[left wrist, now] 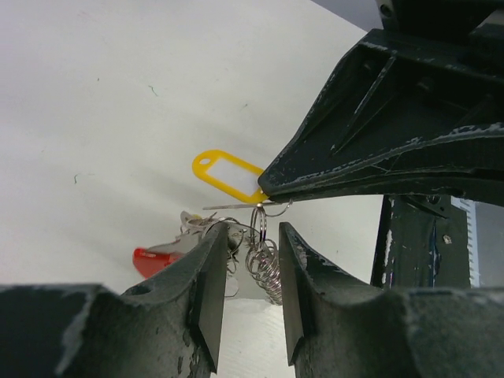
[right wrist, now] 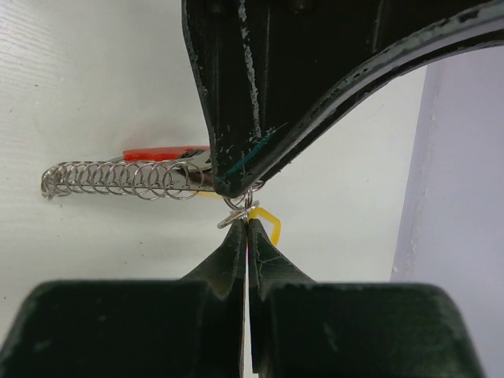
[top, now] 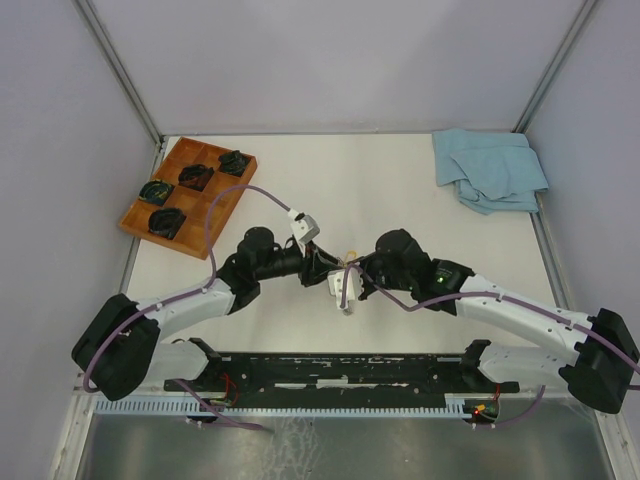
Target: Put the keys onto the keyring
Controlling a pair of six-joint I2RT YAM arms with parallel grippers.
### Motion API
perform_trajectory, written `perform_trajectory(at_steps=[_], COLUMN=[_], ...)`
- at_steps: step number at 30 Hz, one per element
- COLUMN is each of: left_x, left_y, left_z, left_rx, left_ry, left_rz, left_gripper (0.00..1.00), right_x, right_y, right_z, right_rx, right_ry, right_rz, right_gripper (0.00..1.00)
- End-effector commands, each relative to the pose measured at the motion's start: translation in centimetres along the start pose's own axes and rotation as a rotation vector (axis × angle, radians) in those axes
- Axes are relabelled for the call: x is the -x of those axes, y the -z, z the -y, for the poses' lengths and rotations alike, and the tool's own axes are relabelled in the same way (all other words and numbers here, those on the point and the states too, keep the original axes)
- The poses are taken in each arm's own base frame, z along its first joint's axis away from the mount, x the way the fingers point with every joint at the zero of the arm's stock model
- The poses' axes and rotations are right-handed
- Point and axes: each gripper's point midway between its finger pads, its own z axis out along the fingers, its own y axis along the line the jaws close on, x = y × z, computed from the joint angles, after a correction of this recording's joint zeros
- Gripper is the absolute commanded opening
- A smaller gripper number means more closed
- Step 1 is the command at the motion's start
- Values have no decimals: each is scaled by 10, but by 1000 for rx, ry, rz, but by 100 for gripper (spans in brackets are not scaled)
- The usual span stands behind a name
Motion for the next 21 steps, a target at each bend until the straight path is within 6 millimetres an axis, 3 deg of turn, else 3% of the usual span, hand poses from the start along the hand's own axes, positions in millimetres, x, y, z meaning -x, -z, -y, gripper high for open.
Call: perform_trajectory(at_steps=[1,15,21], left_x=[11,14,8], left_y=[-5,-10,-10], left_z=[-1,8,7], left_rx=[-24,-98,-104], left_ry=[-82,-116,-122], left_rz=[4,-3,-24], left_gripper=[38,28,3], right_x=[19,25,22], right_y=[6,2,6], right_z=[30,25,26], right_rx=[-71,-35,-44], right_ry=[24,10,4], right_rz=[52,82,58], right_gripper=[1,1,1])
